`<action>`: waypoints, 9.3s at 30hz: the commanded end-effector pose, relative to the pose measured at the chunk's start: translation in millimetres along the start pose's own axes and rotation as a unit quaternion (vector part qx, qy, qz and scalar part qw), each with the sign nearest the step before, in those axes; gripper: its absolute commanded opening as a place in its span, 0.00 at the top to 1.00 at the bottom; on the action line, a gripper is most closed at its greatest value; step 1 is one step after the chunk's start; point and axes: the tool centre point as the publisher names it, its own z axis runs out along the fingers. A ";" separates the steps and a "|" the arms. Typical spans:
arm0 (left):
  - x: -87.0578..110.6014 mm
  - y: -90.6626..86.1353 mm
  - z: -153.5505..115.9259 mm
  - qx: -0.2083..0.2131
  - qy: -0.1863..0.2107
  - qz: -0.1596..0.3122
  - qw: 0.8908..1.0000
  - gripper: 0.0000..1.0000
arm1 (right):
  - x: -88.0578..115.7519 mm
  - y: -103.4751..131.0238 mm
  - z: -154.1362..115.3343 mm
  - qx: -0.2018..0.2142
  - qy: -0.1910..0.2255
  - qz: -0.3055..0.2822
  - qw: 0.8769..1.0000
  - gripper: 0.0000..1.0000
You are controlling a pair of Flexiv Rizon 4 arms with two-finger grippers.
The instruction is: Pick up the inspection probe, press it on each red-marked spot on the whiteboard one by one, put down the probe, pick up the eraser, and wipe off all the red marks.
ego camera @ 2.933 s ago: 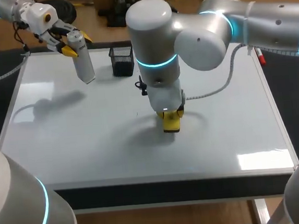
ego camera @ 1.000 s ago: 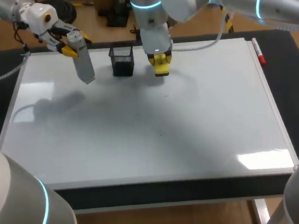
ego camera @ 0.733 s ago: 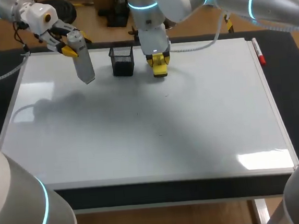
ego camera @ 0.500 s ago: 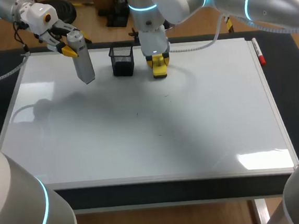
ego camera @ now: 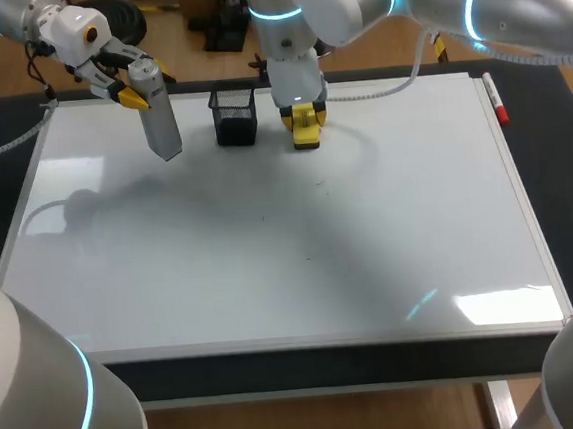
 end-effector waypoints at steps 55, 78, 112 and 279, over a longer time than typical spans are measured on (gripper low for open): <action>-5.8 3.6 -7.2 0.007 0.054 -0.001 0.998 1.00 | 155.3 32.7 -92.8 -0.092 -0.360 0.322 0.871 0.00; -9.6 -0.2 -7.3 0.002 0.054 -0.002 0.999 1.00 | 155.3 32.7 -92.8 -0.092 -0.360 0.322 0.871 0.00; -118.6 -52.4 -19.0 0.006 -0.068 -0.037 0.997 1.00 | 155.3 32.7 -92.8 -0.092 -0.360 0.322 0.871 0.00; -184.8 56.9 14.5 0.082 -0.288 -0.072 0.951 1.00 | 155.3 32.7 -92.8 -0.092 -0.360 0.322 0.871 0.00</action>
